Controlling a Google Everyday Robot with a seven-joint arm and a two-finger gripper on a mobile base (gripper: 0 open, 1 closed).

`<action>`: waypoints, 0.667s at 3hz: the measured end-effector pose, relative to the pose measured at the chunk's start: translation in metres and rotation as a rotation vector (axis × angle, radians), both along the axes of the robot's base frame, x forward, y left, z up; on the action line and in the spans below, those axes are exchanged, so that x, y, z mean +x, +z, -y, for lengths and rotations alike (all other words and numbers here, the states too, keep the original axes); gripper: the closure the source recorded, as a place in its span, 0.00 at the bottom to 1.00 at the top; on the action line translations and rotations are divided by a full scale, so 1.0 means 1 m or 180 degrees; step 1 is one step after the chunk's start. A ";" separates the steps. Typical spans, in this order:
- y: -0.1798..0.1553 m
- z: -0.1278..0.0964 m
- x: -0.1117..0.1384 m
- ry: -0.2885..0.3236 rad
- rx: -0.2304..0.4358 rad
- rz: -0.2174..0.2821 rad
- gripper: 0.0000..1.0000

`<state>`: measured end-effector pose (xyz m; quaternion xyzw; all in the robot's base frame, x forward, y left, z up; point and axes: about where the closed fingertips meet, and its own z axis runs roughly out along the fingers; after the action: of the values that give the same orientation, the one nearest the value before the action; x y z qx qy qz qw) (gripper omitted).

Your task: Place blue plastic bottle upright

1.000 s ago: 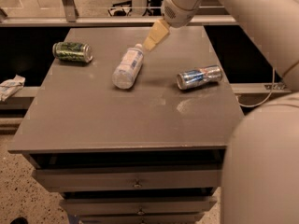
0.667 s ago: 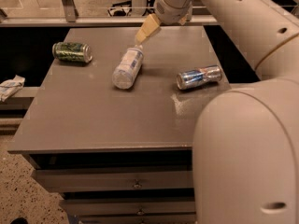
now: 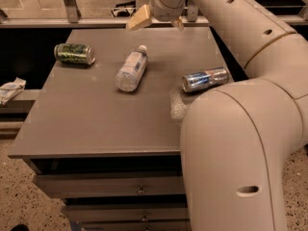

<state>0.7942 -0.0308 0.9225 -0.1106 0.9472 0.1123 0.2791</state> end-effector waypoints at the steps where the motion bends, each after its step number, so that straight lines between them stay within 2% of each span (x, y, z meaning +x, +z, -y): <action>1: -0.015 -0.021 -0.007 -0.0239 0.0092 -0.0197 0.00; 2: -0.037 -0.042 -0.016 -0.0333 0.0061 -0.0444 0.00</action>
Offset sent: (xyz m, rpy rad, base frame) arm -0.0385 0.0690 -0.0624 -0.0197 0.2736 -0.1348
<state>0.7778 0.0117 0.8858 -0.0501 0.9677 0.1141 0.2190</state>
